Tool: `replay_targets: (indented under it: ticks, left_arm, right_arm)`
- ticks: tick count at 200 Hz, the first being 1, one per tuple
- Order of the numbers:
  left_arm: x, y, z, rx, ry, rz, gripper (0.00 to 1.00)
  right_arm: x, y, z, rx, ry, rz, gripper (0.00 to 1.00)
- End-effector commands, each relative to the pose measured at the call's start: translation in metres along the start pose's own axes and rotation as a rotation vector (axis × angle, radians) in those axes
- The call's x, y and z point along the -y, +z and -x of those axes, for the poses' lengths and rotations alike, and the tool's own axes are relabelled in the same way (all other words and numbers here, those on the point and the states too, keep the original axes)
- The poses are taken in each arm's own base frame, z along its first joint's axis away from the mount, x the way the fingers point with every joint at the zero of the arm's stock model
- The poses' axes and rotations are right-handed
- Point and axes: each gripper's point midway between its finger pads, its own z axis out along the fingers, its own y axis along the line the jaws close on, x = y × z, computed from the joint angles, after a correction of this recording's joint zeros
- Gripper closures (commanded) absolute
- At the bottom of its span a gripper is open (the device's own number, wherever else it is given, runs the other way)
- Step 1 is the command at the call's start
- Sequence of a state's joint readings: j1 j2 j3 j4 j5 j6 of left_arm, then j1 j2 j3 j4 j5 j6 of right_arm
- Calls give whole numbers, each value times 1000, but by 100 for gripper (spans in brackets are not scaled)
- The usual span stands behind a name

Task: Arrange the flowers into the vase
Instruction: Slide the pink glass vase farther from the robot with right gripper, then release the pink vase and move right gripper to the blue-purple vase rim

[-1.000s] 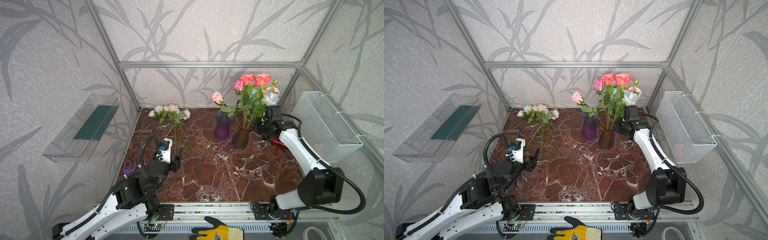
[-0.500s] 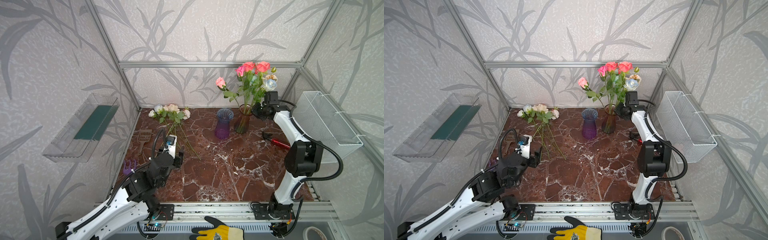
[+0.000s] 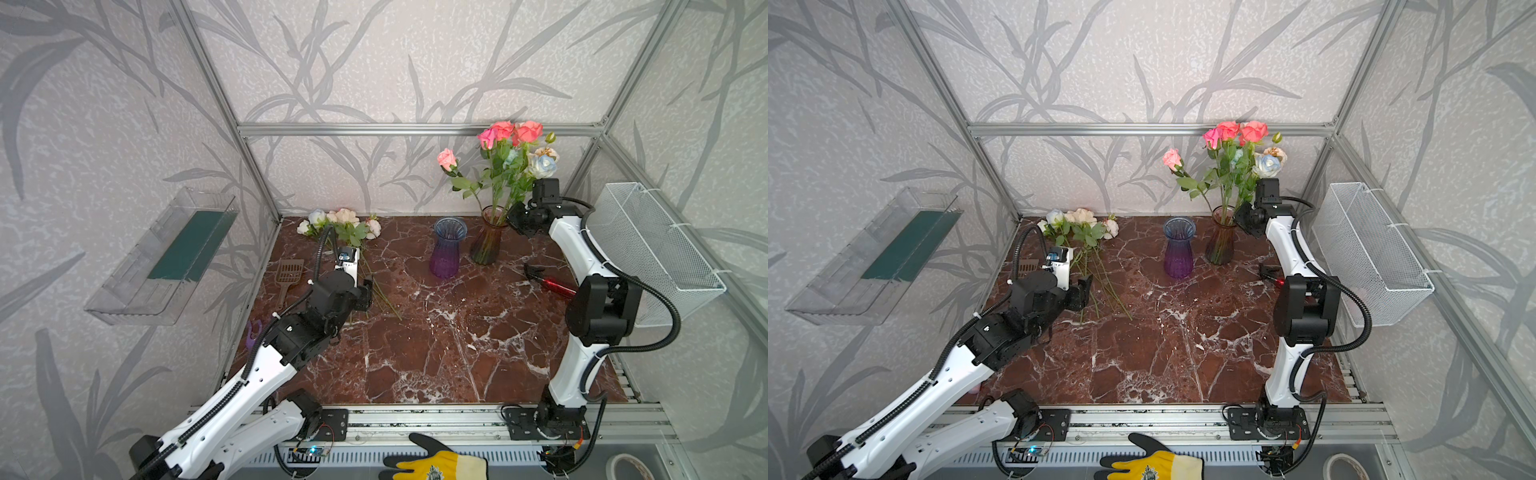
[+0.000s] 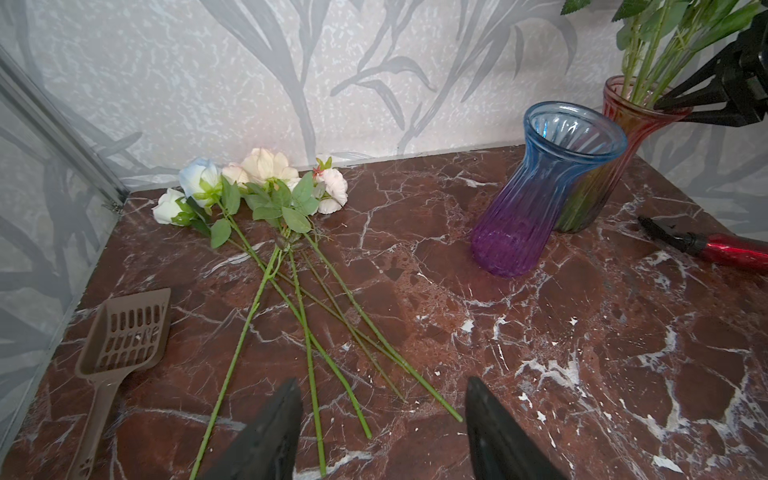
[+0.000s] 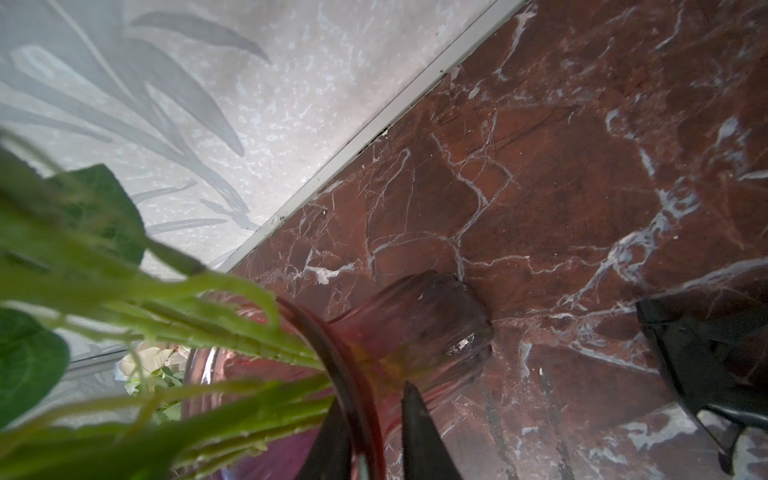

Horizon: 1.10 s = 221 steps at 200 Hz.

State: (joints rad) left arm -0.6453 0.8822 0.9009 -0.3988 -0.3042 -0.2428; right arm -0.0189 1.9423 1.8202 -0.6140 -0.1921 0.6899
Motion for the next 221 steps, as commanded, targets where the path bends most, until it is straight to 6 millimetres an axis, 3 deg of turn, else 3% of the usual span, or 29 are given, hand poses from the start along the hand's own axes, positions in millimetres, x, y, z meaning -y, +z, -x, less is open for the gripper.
replay_targets:
  ticks: [1,58,109,159,162,175,197,221]
  left_arm:
    - [6,-6,18,40,-8,-38,36]
    - [8,-14,29,55,-10,-60,36]
    - [13,-21,38,57,-24,-94,36]
    - [12,-29,46,69,-32,-100,36]
    - [13,-30,48,73,-31,-101,36]
    - [12,-32,52,83,-28,-97,36]
    - [12,-31,62,123,-32,-87,35]
    - [13,-15,76,167,-42,-57,34]
  right_arm:
    - [9,-8,4,7,0,-23,74]
    - [3,-29,3,15,14,25,63]
    - [-10,-65,9,52,51,95,58]
    - [-19,-83,7,53,54,145,56]
    - [-23,-94,8,71,49,161,56]
    - [-27,-109,8,95,42,178,57]
    - [-29,-129,-6,101,45,209,58]
    - [-38,-133,-46,76,21,243,58]
